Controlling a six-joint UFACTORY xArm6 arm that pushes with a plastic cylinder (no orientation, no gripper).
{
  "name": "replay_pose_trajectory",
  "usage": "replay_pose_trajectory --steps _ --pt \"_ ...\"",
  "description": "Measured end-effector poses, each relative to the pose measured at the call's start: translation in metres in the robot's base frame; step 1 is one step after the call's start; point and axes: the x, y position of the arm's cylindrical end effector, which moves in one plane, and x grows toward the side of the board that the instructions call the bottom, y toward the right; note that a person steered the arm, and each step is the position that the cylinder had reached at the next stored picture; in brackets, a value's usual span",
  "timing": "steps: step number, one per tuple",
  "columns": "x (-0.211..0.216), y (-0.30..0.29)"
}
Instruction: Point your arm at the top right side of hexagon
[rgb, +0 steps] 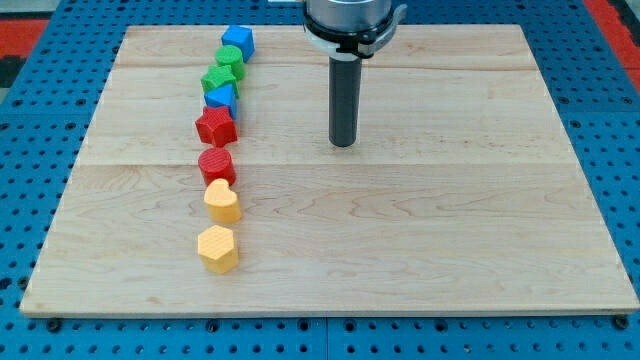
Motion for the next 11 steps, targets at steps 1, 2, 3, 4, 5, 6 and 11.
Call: replay_pose_trajectory --steps 1,2,3,4,5,6,11 --pt "0.0 0.003" --pt "0.0 0.007" --pt "0.0 0.008" --pt "0.004 0.008" --pt "0.039 0.009" --pt "0.086 0.01" --pt "0.157 -0.075"
